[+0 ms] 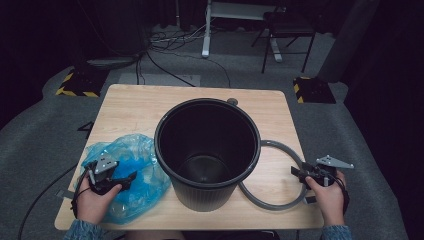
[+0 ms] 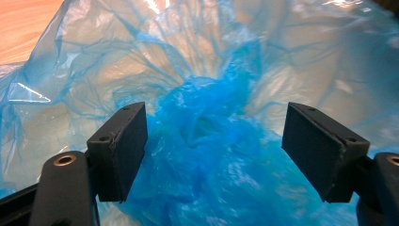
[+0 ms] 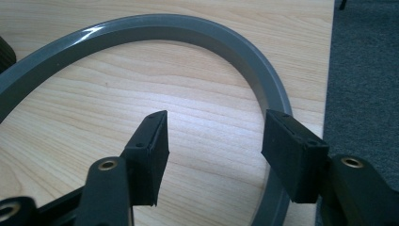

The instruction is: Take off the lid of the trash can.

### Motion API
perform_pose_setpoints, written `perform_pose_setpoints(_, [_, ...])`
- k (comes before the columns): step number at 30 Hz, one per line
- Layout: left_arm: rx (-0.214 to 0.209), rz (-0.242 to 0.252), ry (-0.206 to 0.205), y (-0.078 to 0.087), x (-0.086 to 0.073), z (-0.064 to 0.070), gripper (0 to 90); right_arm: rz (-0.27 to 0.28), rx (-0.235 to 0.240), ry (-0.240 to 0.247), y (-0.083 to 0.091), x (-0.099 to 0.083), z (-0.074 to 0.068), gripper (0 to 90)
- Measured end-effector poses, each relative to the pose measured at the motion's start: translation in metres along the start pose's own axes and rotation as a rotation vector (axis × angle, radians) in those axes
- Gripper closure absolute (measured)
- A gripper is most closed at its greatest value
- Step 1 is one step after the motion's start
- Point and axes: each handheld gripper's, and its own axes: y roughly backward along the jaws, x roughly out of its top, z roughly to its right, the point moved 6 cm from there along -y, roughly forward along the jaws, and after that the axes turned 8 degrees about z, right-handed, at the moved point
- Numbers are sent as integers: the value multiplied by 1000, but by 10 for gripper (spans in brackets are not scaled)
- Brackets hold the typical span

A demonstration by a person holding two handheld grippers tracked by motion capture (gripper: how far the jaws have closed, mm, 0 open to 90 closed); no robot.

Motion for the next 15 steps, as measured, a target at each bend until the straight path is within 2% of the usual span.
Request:
perform_pose_setpoints(4, [-2,-30,-21,0,-10,4,232,1,9,6,-1,0,-2,415])
perform_pose_setpoints(10, [8,-74,-18,-7,-24,0,221,14,13,-1,1,2,-2,414])
perform_pose_setpoints(14, [9,-101,-46,-12,-30,0,223,17,8,-9,1,1,-1,412])
perform_pose_setpoints(15, [7,-93,-33,-13,-30,0,224,17,9,-10,1,1,0,412])
